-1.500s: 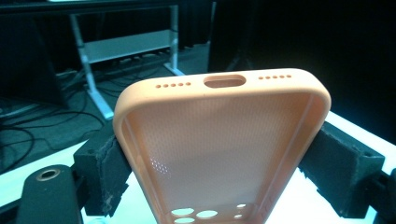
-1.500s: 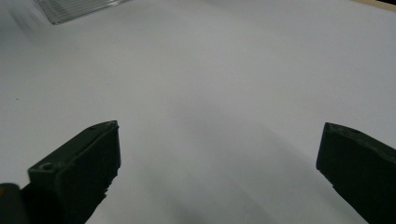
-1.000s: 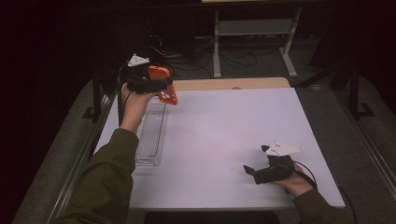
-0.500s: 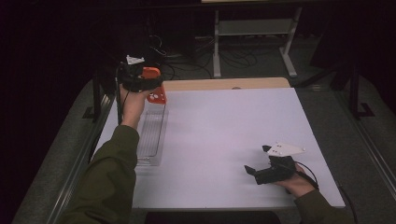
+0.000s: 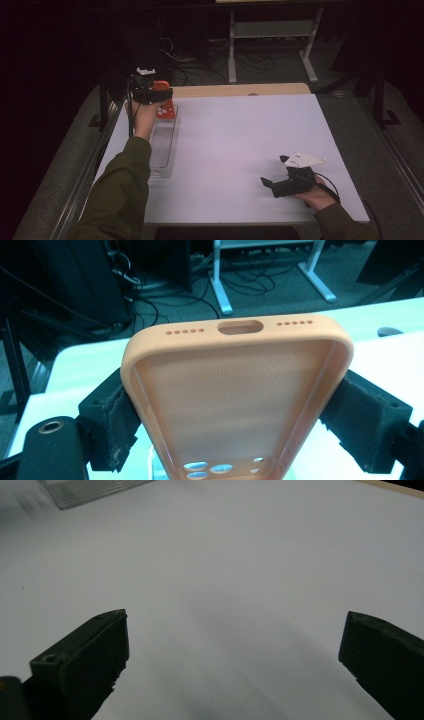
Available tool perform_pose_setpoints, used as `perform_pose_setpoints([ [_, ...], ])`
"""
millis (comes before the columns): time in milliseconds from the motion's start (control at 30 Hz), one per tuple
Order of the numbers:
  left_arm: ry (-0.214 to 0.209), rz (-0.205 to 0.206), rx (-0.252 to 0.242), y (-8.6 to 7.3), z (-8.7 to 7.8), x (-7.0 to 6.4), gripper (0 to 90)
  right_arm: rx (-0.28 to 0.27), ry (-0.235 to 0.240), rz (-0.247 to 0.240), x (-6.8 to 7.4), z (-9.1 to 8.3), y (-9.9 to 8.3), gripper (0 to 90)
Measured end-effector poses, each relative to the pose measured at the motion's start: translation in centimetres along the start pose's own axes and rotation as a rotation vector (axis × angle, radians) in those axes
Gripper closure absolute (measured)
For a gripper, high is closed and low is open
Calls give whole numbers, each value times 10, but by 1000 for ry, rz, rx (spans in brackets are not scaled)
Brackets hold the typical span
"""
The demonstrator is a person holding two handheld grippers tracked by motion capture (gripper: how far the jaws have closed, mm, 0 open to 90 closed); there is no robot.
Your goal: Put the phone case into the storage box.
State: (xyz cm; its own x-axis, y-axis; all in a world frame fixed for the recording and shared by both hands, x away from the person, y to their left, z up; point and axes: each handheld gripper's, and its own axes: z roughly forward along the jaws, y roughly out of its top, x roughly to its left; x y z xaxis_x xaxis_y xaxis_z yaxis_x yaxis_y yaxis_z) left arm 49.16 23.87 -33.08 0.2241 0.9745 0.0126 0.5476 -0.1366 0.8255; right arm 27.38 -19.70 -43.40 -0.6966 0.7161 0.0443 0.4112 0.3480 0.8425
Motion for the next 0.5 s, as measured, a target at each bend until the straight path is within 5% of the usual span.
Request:
perform_pose_setpoints([
  [500,12,-18,89,-14,22,3,155,7,-3,9,0,-2,-2,0],
])
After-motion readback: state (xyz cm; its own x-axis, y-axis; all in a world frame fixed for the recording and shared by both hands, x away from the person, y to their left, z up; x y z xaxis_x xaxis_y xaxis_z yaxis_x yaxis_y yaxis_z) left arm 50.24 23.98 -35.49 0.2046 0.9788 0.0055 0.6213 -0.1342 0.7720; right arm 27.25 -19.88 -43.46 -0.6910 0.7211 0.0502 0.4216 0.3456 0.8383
